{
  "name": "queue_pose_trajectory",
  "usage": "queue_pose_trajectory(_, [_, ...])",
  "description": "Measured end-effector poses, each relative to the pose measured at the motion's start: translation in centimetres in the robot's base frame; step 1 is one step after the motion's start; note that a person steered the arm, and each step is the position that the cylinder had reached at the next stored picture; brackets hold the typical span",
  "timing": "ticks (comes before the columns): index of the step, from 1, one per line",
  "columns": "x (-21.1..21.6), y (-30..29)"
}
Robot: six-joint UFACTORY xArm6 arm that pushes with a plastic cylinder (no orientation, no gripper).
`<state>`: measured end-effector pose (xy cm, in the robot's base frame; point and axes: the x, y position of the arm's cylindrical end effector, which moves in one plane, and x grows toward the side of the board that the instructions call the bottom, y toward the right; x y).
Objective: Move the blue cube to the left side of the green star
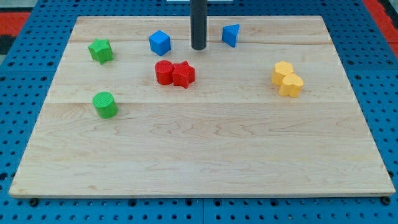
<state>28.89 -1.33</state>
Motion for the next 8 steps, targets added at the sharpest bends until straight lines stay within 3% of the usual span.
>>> queue_pose_trajectory(2, [-4.1,-6.3])
queue_pose_trajectory(4, [1.5,-11.3])
queue_pose_trajectory(7, [1.4,-1.3])
queue_pose_trajectory(8, [4.1,-6.5])
